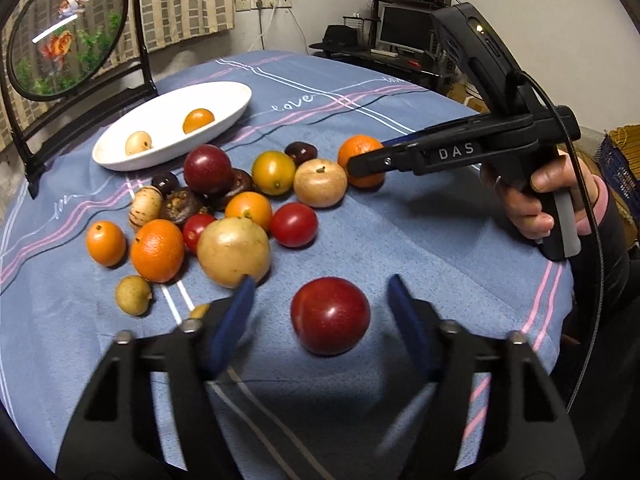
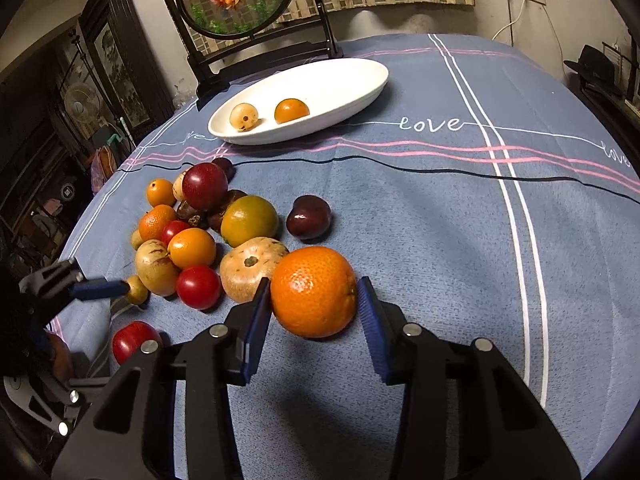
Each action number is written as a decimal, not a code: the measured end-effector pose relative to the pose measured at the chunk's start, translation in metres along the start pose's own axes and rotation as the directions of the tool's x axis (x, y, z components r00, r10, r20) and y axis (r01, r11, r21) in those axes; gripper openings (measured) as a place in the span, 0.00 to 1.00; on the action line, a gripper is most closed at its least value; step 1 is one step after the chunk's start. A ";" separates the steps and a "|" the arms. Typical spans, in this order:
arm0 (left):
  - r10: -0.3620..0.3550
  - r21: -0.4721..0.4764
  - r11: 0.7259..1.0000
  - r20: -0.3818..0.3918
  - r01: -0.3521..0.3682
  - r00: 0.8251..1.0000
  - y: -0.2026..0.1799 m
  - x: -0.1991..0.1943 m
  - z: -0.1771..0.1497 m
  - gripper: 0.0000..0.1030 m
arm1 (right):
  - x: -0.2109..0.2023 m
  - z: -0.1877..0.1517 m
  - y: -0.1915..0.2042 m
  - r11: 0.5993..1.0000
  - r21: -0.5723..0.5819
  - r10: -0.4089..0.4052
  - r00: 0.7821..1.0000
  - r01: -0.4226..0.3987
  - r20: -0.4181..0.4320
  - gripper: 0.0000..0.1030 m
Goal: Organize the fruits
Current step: 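Grasp the red apple with the left tool while the right tool grasps a large orange, then carry the apple and orange to the white plate and release both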
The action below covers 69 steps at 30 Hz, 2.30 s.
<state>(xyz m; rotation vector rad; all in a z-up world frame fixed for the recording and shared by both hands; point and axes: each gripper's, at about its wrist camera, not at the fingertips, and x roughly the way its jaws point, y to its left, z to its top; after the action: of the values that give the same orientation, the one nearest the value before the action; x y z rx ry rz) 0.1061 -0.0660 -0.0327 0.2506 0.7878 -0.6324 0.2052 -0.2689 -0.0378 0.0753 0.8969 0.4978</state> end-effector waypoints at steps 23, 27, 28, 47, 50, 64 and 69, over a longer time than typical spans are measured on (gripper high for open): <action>-0.041 -0.001 0.999 -0.098 0.041 0.994 0.001 0.012 -0.008 0.42 | 0.000 0.000 -0.003 1.000 0.010 0.001 1.000 -0.001 0.003 0.42; -0.045 -0.007 0.999 -0.096 0.044 0.994 0.001 0.011 -0.009 0.42 | 0.000 -0.001 -0.004 1.000 0.015 0.004 1.000 -0.004 0.003 0.42; -0.047 -0.010 0.999 -0.096 0.046 0.994 0.001 0.010 -0.009 0.42 | -0.001 -0.001 -0.004 1.000 0.017 0.006 1.000 -0.006 0.003 0.42; -0.061 -0.162 0.985 0.014 0.063 0.998 0.057 -0.028 0.027 0.42 | -0.033 0.036 0.023 0.993 -0.075 0.098 0.989 -0.090 0.109 0.43; -0.007 -0.238 0.971 0.038 0.016 0.999 0.098 -0.034 0.063 0.42 | -0.030 0.070 0.031 0.993 -0.108 0.060 0.982 -0.041 0.179 0.43; 0.233 -0.438 0.856 -0.148 -0.275 0.961 0.254 0.104 0.174 0.42 | 0.122 0.186 0.009 0.988 -0.107 -0.106 0.994 0.109 0.034 0.42; 0.246 -0.432 0.847 -0.197 -0.310 0.949 0.263 0.131 0.171 0.42 | 0.135 0.188 0.003 0.988 -0.108 -0.109 0.994 0.110 0.015 0.42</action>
<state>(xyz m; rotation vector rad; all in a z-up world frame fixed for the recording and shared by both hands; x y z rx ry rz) 0.4365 0.0099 -0.0157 -0.0302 0.9863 -0.1401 0.4176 -0.1797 -0.0172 -0.0710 0.8590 0.4426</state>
